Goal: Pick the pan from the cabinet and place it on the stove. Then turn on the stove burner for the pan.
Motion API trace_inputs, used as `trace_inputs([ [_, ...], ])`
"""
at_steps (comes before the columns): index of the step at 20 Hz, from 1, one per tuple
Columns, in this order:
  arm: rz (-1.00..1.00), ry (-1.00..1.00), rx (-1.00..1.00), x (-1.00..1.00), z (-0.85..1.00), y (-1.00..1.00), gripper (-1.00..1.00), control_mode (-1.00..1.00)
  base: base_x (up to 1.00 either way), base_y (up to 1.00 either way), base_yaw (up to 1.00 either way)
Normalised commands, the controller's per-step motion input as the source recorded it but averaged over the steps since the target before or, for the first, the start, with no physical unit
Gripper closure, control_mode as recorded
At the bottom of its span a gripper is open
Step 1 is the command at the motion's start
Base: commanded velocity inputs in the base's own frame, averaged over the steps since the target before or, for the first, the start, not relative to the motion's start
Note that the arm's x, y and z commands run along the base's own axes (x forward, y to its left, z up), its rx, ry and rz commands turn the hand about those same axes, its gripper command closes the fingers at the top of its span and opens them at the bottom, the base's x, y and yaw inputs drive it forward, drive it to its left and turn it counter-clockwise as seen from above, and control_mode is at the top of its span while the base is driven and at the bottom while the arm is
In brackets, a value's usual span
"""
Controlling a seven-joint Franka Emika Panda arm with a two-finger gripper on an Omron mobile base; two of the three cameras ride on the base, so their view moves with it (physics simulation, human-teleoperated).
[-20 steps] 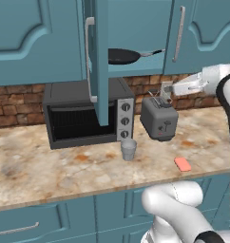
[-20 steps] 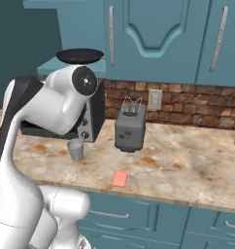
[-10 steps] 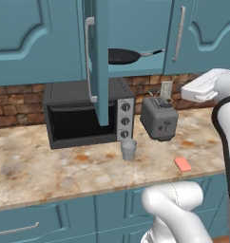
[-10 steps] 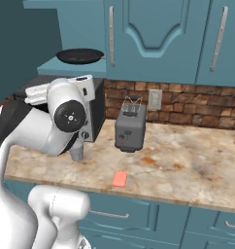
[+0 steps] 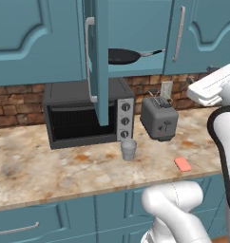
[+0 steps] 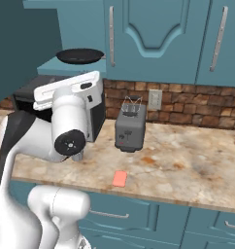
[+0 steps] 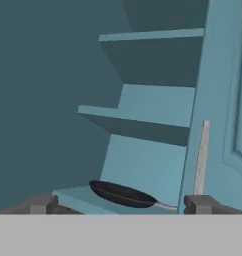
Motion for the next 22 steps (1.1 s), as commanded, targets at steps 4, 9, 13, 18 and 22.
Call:
trace_inputs([
  [4,-0.1,-0.16,0.01,0.19,0.19,-0.1,-1.0,-1.0,0.0,0.0,0.0],
  [9,-0.1,-0.05,0.02,0.41,0.21,-0.11,-1.0,-1.0,0.0,0.0,0.0],
  [13,0.0,0.0,0.04,0.39,0.08,-0.52,-1.0,-1.0,0.0,0.0,0.0],
  [18,0.0,0.0,0.05,0.47,0.0,-0.35,-1.0,-1.0,0.0,0.0,0.0],
  [22,0.0,0.01,0.04,0.53,0.0,-0.02,-1.0,-1.0,0.0,0.0,0.0],
])
